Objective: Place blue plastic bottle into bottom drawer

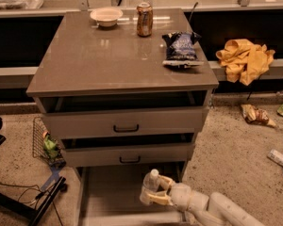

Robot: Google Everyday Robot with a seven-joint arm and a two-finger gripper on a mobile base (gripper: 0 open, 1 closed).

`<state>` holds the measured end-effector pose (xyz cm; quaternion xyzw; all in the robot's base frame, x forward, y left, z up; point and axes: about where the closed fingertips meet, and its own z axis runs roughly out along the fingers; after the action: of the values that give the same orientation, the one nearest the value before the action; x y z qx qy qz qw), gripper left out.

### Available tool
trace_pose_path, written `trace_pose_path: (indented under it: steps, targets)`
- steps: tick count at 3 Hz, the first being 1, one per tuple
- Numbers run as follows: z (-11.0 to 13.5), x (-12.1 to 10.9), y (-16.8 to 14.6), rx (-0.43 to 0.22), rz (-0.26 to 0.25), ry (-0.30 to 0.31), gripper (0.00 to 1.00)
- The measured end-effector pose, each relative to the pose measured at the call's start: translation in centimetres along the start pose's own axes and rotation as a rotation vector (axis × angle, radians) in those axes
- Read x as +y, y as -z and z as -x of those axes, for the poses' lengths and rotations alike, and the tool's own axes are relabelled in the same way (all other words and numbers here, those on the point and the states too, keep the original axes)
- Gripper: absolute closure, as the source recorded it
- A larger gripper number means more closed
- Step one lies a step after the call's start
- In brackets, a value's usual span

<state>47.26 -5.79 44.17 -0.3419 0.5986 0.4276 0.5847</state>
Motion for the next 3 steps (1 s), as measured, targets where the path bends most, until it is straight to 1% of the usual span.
trace_pose_path:
  steps: [1, 2, 3]
  targets:
    - [-2.1, 0.5, -0.9, 0.002, 0.016, -0.033, 1.0]
    - [-2.1, 0.5, -0.9, 0.002, 0.016, -0.033, 1.0]
    - [-6.2, -0.5, -2.5, 0.023, 0.041, -0.037, 1.0]
